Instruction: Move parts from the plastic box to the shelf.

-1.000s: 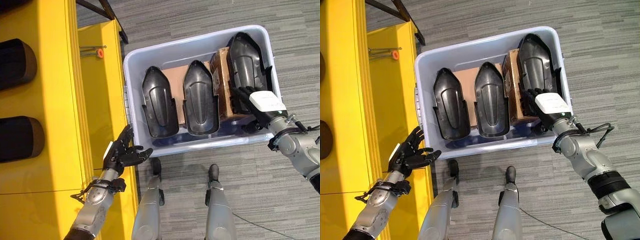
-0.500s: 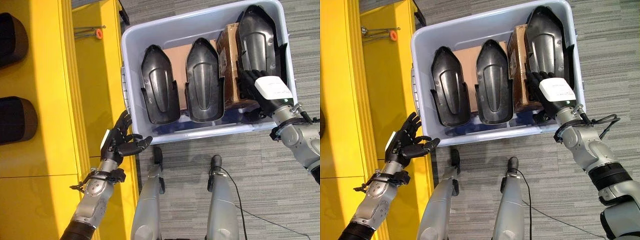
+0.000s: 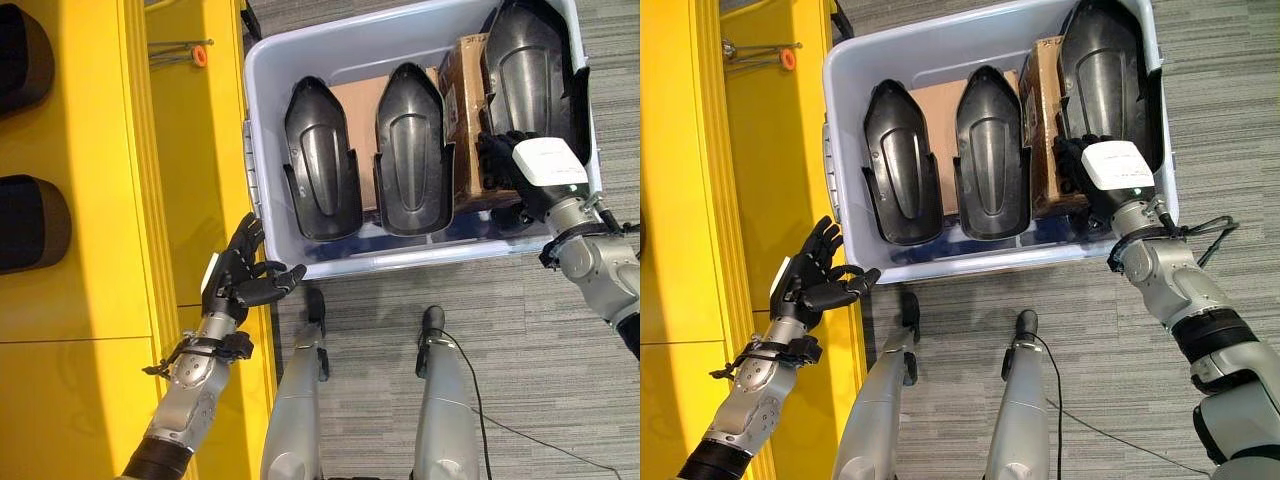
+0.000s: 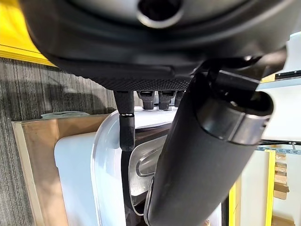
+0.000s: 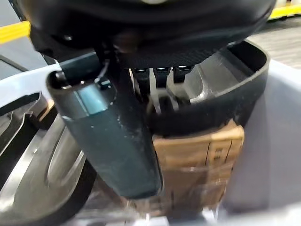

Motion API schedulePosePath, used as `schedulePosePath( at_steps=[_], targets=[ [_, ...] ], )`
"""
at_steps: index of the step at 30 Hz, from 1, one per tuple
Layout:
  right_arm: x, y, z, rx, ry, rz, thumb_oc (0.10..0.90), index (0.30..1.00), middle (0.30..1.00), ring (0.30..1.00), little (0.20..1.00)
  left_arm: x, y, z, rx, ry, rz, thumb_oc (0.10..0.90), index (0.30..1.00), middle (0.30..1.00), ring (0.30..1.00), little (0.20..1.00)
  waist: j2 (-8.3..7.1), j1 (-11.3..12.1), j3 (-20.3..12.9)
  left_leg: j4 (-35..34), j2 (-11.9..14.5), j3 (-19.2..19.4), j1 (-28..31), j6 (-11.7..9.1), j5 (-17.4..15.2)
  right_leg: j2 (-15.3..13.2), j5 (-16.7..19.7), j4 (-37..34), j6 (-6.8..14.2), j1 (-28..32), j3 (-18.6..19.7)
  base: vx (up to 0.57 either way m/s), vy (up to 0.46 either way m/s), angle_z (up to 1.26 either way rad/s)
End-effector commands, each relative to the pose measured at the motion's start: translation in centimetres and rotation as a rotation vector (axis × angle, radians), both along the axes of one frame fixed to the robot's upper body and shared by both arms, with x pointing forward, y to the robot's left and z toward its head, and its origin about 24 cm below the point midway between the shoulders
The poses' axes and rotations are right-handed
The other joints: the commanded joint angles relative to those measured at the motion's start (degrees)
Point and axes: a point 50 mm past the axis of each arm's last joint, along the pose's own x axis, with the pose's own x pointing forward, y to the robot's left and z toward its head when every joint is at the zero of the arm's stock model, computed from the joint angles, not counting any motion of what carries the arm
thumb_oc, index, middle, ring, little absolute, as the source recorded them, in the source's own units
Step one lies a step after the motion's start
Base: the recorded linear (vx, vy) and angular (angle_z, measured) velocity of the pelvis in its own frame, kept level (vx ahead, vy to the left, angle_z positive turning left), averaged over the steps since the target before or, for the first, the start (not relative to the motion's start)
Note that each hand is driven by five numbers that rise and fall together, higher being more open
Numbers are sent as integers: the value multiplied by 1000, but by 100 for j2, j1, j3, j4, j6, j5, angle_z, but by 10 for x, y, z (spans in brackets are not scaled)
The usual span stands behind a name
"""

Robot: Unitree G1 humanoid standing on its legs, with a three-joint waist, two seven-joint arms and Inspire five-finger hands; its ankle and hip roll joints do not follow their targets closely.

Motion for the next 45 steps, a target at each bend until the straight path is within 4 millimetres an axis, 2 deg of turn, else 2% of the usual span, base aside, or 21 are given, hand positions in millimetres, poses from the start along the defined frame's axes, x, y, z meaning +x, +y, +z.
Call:
schedulePosePath(
  at_steps=[1, 11, 15, 24, 25, 32, 33, 40, 41, 45],
  targets=[
    [-7, -44, 32, -69, -53, -212, 400, 300, 300, 300, 300, -15, 3, -25, 35, 126, -5, 900, 1000, 1000, 1000, 1000, -76, -65, 107, 1181, 289, -113, 328, -194, -1427, 192, 314, -313, -185, 48, -20, 0, 0, 0],
    [-9, -35, 30, -102, -36, -161, 400, 300, 300, 300, 300, -15, 5, -26, 53, 134, -9, 900, 1000, 1000, 1000, 1000, -162, -76, 66, 1066, 275, -114, 614, -189, -1417, 185, 360, -478, -158, 371, -61, 0, 0, 0],
    [-11, -29, 31, -99, -37, -126, 400, 300, 300, 300, 300, -16, 6, -28, 65, 145, -14, 900, 1000, 1000, 1000, 1000, -227, -61, 28, 911, 287, -115, 855, -188, -1393, 169, 417, -652, -133, 653, -95, 5, 3, 1],
    [-18, -22, 18, -38, -1, -58, 400, 300, 300, 300, 300, -19, 13, -36, 80, 185, -7, 900, 1000, 1000, 1000, 1000, -436, -13, -191, 523, 294, -120, 1516, -188, -1324, 141, 602, -1228, -65, 1457, -242, 23, 7, 0],
    [-21, -18, 14, -17, 9, -32, 400, 300, 300, 300, 300, -21, 15, -39, 89, 205, -3, 900, 1000, 1000, 1000, 1000, -523, -8, -314, 376, 311, -128, 1725, -193, -1272, 127, 680, -1449, -35, 1708, -275, 38, 6, 0],
    [-27, -15, 11, 27, 10, 3, 400, 300, 300, 300, 300, -25, 19, -46, 93, 235, 4, 900, 1000, 1000, 1000, 1000, -635, 23, -627, -86, 347, -114, 2276, -214, -1162, 89, 803, -1971, 44, 2285, -406, 53, 7, 0],
    [-28, -15, 14, 38, -8, 8, 400, 300, 300, 300, 300, -26, 19, -47, 97, 242, 2, 900, 1000, 1000, 1000, 1000, -659, 44, -758, -264, 357, -116, 2447, -214, -1098, 71, 861, -2152, 76, 2463, -454, 44, 1, -1],
    [-32, -15, 21, 66, -54, 18, 400, 300, 300, 300, 300, -30, 19, -54, 95, 272, 4, 900, 1000, 1000, 1000, 1000, -706, 42, -1061, -644, 410, -63, 2811, -213, -989, 58, 972, -2502, 124, 2788, -507, 23, 7, 0],
    [-34, -13, 27, 87, -90, 28, 400, 300, 300, 300, 300, -33, 21, -57, 92, 286, 18, 900, 1000, 1000, 1000, 1000, -730, 44, -1239, -808, 446, -19, 2979, -207, -940, 58, 1027, -2639, 143, 2908, -518, 40, 3, 1],
    [-37, -9, 35, 117, -149, 49, 400, 300, 300, 300, 300, -38, 23, -64, 87, 315, 45, 900, 1000, 1000, 1000, 1000, -762, 55, -1577, -1144, 500, 37, 3270, -232, -823, 72, 1115, -2892, 173, 3143, -543, 46, -1, -4]
  ],
)
